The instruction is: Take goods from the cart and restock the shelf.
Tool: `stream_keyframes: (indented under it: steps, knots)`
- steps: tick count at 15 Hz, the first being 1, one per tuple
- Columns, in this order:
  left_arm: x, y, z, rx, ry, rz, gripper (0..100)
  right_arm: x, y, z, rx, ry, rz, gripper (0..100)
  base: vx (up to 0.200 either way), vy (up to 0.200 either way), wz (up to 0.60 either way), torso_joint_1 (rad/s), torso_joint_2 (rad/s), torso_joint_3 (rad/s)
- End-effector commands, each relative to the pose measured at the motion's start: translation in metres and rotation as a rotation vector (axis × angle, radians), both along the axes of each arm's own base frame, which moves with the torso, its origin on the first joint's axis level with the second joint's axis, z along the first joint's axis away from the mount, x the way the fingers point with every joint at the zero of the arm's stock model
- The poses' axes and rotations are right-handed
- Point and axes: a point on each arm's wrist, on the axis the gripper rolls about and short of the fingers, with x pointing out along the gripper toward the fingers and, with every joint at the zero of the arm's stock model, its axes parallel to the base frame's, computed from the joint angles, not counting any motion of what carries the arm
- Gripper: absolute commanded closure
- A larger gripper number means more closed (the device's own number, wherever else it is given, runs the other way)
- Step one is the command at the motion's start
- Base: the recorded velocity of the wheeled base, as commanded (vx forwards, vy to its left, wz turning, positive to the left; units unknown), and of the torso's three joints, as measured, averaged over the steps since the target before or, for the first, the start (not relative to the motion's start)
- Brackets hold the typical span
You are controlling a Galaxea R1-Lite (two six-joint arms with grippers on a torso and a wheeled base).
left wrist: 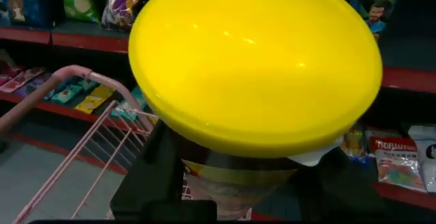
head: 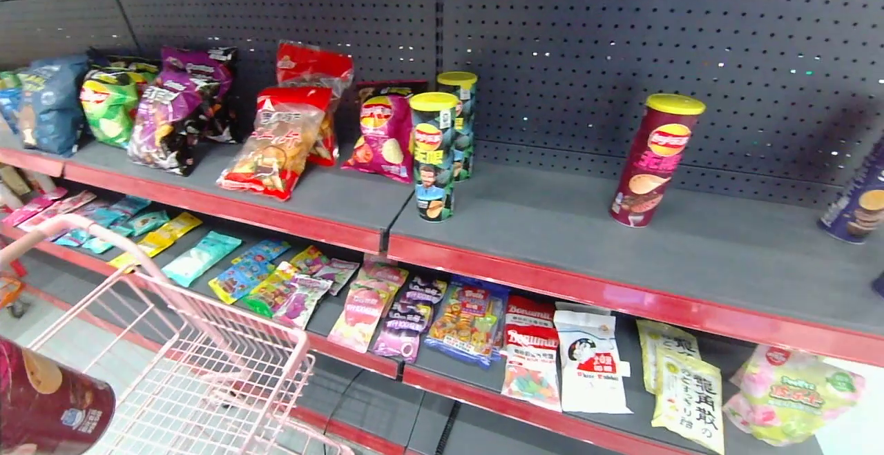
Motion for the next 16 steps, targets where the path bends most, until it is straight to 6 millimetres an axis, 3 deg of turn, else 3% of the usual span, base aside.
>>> stream_keyframes:
  steps: [1,8,16]
  knots:
    - [-0.002,0.0,-0.002,0.005,-0.002,-0.004,100,0.0,0.0,0.0,0.0,0.002,0.001,0,0.0,0.0,-0.6,0.032,-0.05,-0.036]
    - [-0.008,-0.001,-0.013,0.007,-0.005,0.002,100,0.0,0.0,0.0,0.0,0.002,0.001,0,0.0,0.0,-0.6,0.009,-0.01,-0.005]
    - [-0.015,-0.001,-0.015,0.143,-0.024,0.094,100,0.0,0.0,0.0,-0.001,0.002,0.001,0,0.0,0.0,0.0,0.0,0.0,0.0]
